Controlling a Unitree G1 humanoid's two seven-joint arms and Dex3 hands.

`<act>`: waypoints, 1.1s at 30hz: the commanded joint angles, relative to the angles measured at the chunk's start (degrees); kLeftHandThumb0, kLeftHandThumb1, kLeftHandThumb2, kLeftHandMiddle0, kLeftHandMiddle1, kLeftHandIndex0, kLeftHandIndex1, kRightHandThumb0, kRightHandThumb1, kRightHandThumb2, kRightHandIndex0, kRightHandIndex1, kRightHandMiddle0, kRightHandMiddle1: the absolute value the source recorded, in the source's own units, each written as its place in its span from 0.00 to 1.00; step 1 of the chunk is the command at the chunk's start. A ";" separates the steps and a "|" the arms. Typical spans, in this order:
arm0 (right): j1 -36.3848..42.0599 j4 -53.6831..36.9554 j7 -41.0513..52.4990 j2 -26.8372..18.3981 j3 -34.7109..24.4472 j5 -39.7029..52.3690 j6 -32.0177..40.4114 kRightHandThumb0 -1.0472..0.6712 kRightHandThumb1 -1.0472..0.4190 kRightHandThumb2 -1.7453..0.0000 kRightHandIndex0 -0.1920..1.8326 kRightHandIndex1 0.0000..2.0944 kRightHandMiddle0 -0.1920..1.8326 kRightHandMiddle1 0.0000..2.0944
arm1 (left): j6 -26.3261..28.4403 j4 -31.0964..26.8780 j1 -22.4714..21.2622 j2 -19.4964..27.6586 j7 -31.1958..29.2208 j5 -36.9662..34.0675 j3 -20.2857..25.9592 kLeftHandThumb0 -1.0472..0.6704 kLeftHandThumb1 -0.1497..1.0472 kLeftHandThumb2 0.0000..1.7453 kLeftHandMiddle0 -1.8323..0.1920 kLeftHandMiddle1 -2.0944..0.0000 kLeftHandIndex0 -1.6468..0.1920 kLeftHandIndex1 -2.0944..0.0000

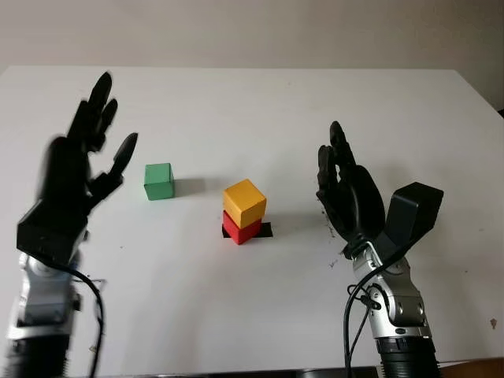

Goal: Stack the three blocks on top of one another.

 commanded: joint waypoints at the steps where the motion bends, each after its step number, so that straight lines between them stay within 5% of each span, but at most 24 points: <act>1: -0.01 -1.02 0.44 -0.96 -0.64 0.06 -0.79 0.23 0.00 0.59 0.00 0.00 0.00 0.00 | 2.20 -1.46 -1.48 4.58 -2.03 3.25 -0.94 0.25 0.98 0.07 0.72 0.98 0.66 0.96; 6: -0.52 -0.65 0.35 -1.43 -1.23 -0.30 -0.52 0.23 0.00 0.60 0.00 0.00 0.00 0.00 | 8.56 -2.48 -3.83 11.12 -9.78 7.19 -3.89 0.23 0.97 0.04 0.76 0.99 0.66 0.97; 15: -1.04 -0.38 0.28 -1.41 -1.85 -0.34 -0.59 0.24 0.00 0.61 0.00 0.00 0.00 0.00 | 11.65 1.56 -9.87 17.39 -17.92 14.45 -11.95 0.16 0.96 0.03 0.83 0.99 0.66 0.98; 33: -1.03 -0.10 0.18 -1.67 -2.09 -0.85 -1.07 0.22 0.00 0.63 0.00 0.00 0.00 0.00 | 8.84 10.05 -11.92 15.53 -11.66 24.97 -22.56 0.10 0.99 0.04 0.88 0.98 0.71 0.99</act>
